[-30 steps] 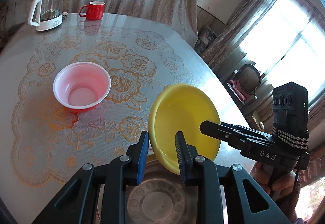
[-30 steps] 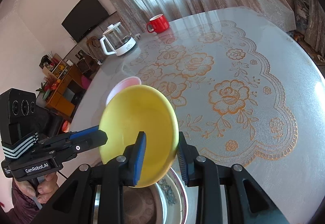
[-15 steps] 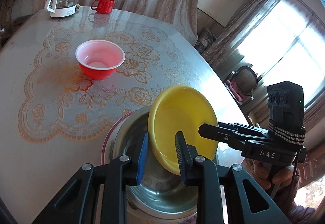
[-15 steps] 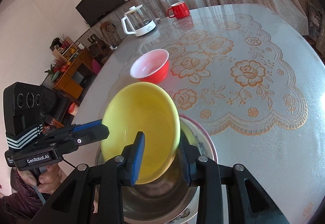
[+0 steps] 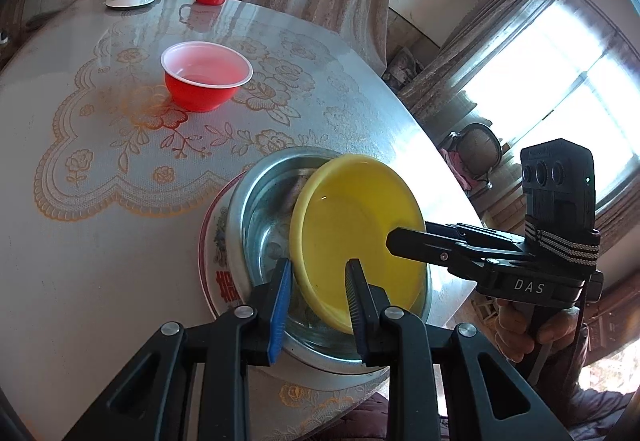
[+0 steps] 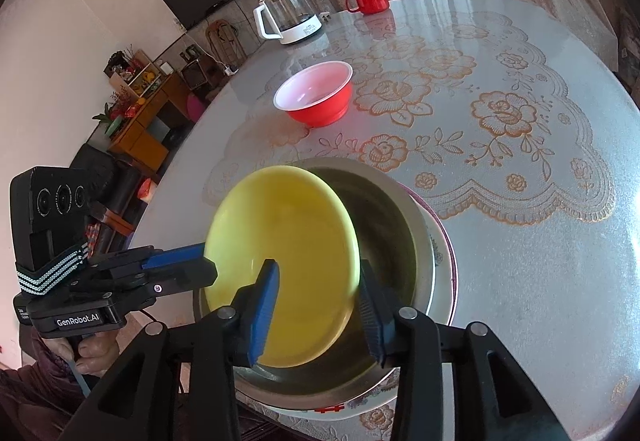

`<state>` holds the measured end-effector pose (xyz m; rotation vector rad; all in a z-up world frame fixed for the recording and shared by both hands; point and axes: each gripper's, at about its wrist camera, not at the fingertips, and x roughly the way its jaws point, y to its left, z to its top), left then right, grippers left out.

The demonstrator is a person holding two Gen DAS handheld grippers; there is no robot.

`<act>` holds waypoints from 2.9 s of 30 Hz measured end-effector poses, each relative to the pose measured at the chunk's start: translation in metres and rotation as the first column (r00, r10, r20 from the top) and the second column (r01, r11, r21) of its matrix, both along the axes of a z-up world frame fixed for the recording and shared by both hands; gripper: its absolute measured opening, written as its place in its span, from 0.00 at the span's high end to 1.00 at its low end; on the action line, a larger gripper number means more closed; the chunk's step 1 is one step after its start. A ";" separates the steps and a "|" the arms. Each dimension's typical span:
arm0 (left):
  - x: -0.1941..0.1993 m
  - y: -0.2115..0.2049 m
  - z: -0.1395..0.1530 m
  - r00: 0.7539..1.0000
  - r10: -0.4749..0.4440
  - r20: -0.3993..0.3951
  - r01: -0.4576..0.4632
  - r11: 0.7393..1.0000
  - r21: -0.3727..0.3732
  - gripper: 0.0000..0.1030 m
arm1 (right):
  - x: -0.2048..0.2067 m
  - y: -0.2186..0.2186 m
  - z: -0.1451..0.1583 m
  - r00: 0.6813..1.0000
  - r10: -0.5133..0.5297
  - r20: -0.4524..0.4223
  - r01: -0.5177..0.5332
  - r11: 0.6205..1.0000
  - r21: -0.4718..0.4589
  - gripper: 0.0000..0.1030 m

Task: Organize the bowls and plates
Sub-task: 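Lower the yellow bowl into the steel bowl and open the right gripper, then move the right gripper to the rim of the red bowl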

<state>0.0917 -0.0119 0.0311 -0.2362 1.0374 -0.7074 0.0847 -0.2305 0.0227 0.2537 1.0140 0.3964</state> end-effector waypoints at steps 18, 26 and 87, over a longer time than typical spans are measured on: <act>-0.008 0.000 -0.005 1.000 0.005 0.008 -0.005 1.000 0.000 0.74 | 0.000 0.003 -0.004 1.000 0.000 0.014 0.000 0.999 -0.039 0.54; -0.013 -0.001 -0.005 0.999 0.010 0.040 -0.011 1.000 0.025 0.70 | -0.003 0.002 -0.007 0.999 -0.014 0.036 0.017 0.998 -0.068 0.54; 0.054 0.024 -0.014 0.956 0.225 0.190 -0.268 0.932 0.242 0.55 | 0.103 0.006 -0.005 0.998 -0.037 -0.056 0.045 0.988 0.151 0.54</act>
